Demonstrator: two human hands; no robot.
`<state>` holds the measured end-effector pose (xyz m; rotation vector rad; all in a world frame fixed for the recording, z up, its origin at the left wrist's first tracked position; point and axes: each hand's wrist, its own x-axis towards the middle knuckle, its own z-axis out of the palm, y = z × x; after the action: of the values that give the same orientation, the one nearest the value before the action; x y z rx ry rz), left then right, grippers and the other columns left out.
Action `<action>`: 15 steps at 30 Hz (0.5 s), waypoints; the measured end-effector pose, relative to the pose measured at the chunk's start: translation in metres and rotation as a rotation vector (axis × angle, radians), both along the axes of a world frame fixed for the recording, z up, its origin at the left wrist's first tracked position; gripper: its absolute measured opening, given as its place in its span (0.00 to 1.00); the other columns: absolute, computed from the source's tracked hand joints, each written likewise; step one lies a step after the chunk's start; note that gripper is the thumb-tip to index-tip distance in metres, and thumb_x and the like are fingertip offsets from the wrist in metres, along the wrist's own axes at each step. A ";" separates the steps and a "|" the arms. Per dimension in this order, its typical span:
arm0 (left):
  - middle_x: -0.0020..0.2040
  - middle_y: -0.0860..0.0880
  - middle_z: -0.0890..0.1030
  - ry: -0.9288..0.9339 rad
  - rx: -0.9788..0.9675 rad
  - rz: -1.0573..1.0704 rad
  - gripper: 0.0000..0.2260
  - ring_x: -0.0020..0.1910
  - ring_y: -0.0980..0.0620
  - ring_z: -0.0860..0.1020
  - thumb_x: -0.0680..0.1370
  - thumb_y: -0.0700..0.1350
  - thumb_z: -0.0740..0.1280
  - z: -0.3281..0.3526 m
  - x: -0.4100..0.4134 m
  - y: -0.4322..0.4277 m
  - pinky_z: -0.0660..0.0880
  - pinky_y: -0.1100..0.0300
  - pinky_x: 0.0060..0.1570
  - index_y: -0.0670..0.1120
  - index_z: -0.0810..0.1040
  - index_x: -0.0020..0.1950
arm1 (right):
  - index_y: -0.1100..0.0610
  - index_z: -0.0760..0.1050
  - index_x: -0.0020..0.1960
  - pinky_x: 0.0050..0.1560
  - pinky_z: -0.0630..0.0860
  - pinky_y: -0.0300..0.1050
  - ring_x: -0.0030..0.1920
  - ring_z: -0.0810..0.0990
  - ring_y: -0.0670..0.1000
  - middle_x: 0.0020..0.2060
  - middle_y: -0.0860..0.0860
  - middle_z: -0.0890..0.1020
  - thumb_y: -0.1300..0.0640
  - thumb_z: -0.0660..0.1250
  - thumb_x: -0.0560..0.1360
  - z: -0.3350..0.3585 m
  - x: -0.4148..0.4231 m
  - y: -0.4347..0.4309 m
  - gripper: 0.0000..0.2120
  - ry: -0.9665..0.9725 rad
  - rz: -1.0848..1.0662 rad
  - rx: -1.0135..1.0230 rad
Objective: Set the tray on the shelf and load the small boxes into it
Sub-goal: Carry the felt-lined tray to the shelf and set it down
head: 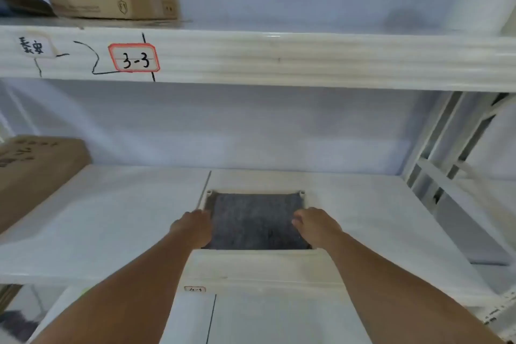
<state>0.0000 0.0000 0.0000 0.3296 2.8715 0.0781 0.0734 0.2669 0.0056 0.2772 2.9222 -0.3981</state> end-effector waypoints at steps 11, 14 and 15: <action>0.61 0.43 0.75 -0.032 0.227 0.237 0.17 0.56 0.43 0.78 0.77 0.40 0.59 -0.045 -0.020 0.016 0.77 0.50 0.55 0.44 0.70 0.66 | 0.51 0.65 0.72 0.62 0.72 0.52 0.69 0.64 0.58 0.72 0.55 0.60 0.58 0.57 0.80 -0.053 -0.031 0.020 0.20 -0.059 -0.061 0.012; 0.62 0.43 0.73 -0.019 0.303 0.271 0.19 0.55 0.43 0.77 0.76 0.39 0.60 -0.049 -0.019 0.015 0.76 0.53 0.54 0.44 0.68 0.67 | 0.49 0.62 0.73 0.62 0.72 0.52 0.71 0.61 0.59 0.76 0.54 0.51 0.58 0.58 0.79 -0.061 -0.026 0.016 0.23 -0.057 -0.114 0.026; 0.60 0.42 0.74 -0.003 0.348 0.289 0.19 0.53 0.43 0.78 0.76 0.38 0.60 -0.052 -0.020 0.013 0.77 0.53 0.52 0.44 0.68 0.67 | 0.48 0.60 0.74 0.62 0.72 0.52 0.72 0.60 0.58 0.76 0.54 0.50 0.58 0.58 0.79 -0.063 -0.023 0.015 0.24 -0.055 -0.143 0.020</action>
<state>-0.0204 0.0133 -0.0521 -0.0287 2.8727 0.6330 0.0503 0.2815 -0.0578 0.4939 2.8628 -0.3751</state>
